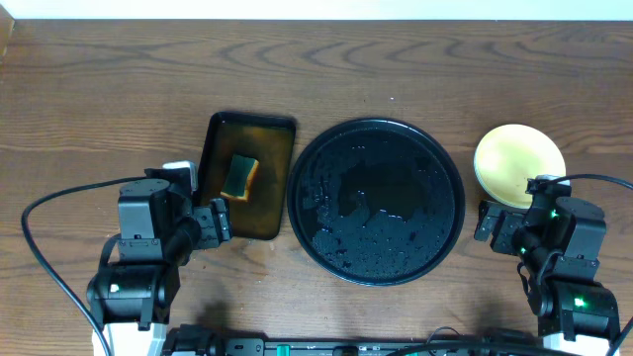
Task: Clean dirty plates on tray and stack at the side
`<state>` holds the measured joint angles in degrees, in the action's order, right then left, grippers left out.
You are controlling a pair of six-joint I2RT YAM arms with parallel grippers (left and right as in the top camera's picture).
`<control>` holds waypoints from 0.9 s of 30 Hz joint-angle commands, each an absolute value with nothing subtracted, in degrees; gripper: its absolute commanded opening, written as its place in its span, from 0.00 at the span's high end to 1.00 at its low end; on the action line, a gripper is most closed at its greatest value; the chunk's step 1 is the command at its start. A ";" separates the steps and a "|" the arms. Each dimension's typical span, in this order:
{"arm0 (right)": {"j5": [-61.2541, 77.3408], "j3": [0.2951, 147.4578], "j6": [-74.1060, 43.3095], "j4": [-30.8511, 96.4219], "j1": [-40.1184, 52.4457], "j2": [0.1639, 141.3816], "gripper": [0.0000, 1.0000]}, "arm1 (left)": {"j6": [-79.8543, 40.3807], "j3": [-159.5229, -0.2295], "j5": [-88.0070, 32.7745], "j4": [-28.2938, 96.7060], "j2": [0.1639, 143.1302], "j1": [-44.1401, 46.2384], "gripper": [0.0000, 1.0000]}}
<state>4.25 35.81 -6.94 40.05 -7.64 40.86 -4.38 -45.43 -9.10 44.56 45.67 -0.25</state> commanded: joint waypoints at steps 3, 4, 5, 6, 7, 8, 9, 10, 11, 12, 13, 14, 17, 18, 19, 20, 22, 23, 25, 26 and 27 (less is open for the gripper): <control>3.88 35.07 -6.11 40.49 -7.09 39.40 0.01 | -3.44 -45.21 -9.87 44.53 45.98 -0.14 0.20; 3.88 34.96 -6.13 41.19 -7.07 38.92 0.01 | -3.46 -45.21 -9.87 44.53 45.98 -0.14 0.20; 3.88 34.79 -6.13 41.58 -6.96 38.17 0.01 | -3.44 -45.21 -9.87 44.53 45.98 -0.14 0.20; 3.88 34.41 -6.13 41.58 -6.96 37.30 0.01 | -3.44 -45.21 -9.87 44.53 46.00 -0.14 0.20; 3.88 33.93 -6.13 41.58 -6.81 36.25 0.01 | -3.44 -45.21 -9.87 44.53 45.98 -0.14 0.20; 3.86 33.23 -6.11 41.52 -6.46 35.00 0.01 | -3.44 -45.21 -9.87 44.53 45.98 -0.14 0.20; 3.86 32.47 -6.09 41.58 -6.00 33.67 0.01 | -3.46 -45.21 -9.87 44.53 45.98 -0.14 0.20; 3.27 31.48 -5.72 41.45 -5.37 31.97 0.01 | -3.44 -45.21 -9.87 44.53 46.00 -0.14 0.20; 3.20 30.55 -5.23 41.15 -4.69 30.37 0.01 | -3.44 -45.21 -9.87 44.53 46.00 -0.14 0.20; 3.22 29.61 -4.78 41.01 -3.97 28.73 0.01 | -3.44 -45.21 -9.87 44.53 45.98 -0.14 0.20; 3.25 28.67 -4.36 41.01 -3.22 26.98 0.01 | -3.44 -45.21 -9.87 44.53 45.98 -0.14 0.20; 3.29 27.77 -4.19 41.04 -2.55 25.23 0.01 | -3.44 -45.21 -9.87 44.53 46.00 -0.14 0.20; 3.46 25.06 -4.19 40.73 -0.71 19.55 0.01 | -3.46 -45.21 -9.87 44.53 45.98 -0.14 0.20; 3.46 24.14 -4.19 39.99 -0.19 17.82 0.01 | -3.44 -45.21 -9.87 44.53 45.98 -0.14 0.20; 3.46 23.20 -4.19 38.83 0.36 16.03 0.01 | -3.44 -45.21 -9.87 44.53 45.98 -0.14 0.20; 3.46 22.20 -4.16 37.26 0.91 14.28 0.01 | -3.44 -45.21 -9.87 44.53 45.98 -0.14 0.20; 3.40 19.77 -4.16 32.56 1.72 10.74 0.01 | -3.44 -45.21 -9.87 44.53 45.98 -0.14 0.20; 3.40 18.76 -4.16 30.52 1.83 9.56 0.01 | -3.44 -45.21 -9.87 44.53 45.98 -0.14 0.20; 3.46 15.62 -4.19 23.92 1.87 6.76 0.01 | -3.44 -45.21 -9.87 44.53 45.98 -0.14 0.20; 3.46 14.41 -4.16 21.47 1.87 5.89 0.01 | -3.44 -45.21 -9.87 44.53 45.98 -0.14 0.20; 3.44 12.91 -4.16 18.44 1.87 4.95 0.01 | -3.44 -45.21 -9.87 44.53 45.98 -0.14 0.20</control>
